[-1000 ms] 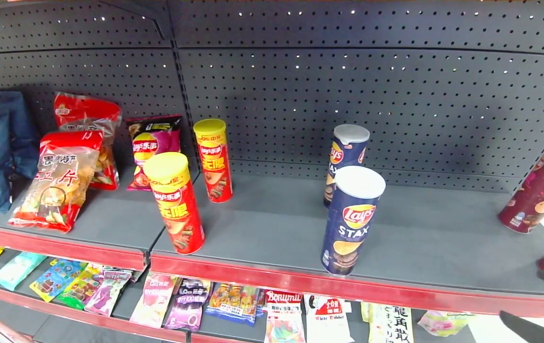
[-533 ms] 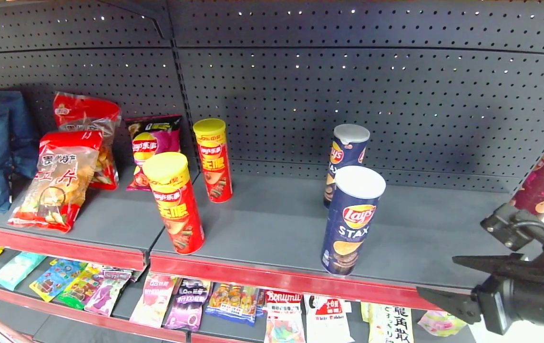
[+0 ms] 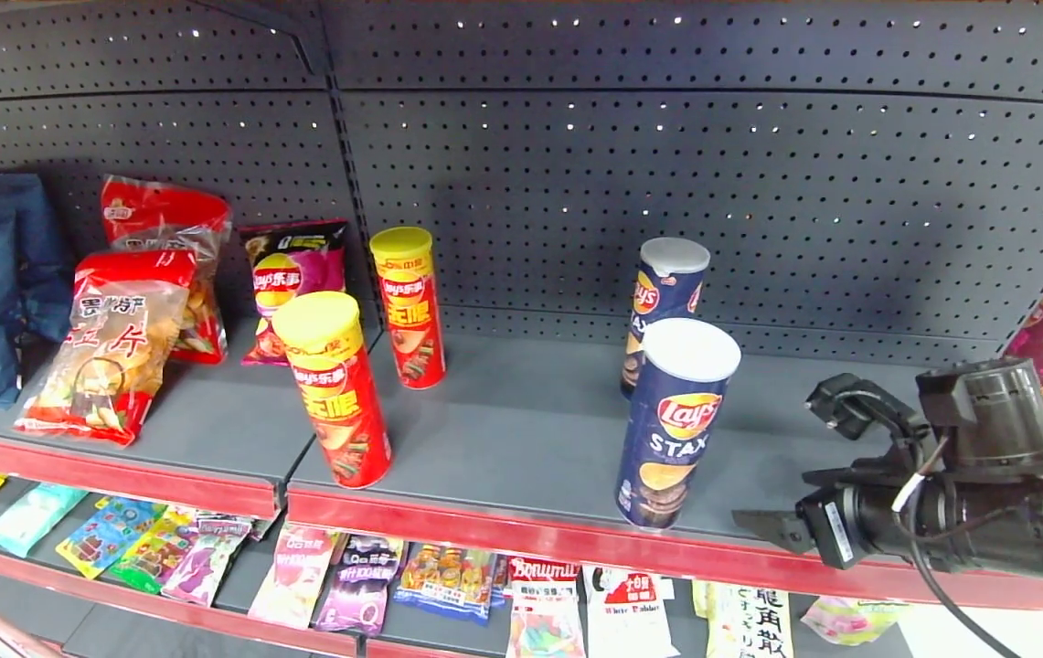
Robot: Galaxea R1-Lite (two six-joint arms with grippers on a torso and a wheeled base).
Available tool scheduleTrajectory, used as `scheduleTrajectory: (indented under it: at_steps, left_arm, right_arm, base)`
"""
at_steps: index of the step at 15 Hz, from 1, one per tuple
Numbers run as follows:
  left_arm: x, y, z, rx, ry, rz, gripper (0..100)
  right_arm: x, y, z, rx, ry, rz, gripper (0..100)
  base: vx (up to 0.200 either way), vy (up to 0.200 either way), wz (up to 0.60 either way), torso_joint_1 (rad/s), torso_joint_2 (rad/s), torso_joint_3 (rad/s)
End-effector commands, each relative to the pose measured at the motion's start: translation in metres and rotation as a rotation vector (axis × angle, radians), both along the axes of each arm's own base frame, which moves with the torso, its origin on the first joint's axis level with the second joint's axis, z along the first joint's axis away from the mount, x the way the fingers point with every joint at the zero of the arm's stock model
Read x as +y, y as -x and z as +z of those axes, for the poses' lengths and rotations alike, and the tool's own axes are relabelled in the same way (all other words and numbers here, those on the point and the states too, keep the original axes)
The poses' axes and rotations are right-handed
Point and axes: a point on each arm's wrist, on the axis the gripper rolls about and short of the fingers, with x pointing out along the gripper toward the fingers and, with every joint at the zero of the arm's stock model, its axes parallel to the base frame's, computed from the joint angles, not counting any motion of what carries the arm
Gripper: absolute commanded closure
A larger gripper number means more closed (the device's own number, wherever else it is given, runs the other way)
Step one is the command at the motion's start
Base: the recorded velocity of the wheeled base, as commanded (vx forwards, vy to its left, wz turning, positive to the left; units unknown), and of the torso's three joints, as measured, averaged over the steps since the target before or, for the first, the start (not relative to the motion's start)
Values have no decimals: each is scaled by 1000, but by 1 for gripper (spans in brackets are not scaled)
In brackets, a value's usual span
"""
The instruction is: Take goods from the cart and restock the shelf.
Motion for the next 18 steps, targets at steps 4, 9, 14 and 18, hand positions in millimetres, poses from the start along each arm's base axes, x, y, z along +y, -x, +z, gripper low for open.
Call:
scheduleTrajectory:
  at_steps: [4,9,14,18]
  left_arm:
    - [0,0,0,3,0,3,0]
    - [0,0,0,1,0,11,0]
    - [0,0,0,1,-1,20,0]
    - [0,0,0,1,-1,20,0]
  right_arm:
    - [5,-20,-11,36,28,-30,0]
    - [8,-30,-15,47,28,-45,0]
    - [13,-35,-15,43,26,-42,0]
    - [22,-39,-15,35,26,-17,0]
  base:
    - [0,0,0,0,0,0]
    - [0,0,0,0,0,0]
    - [0,0,0,0,0,0]
    - [0,0,0,0,0,0]
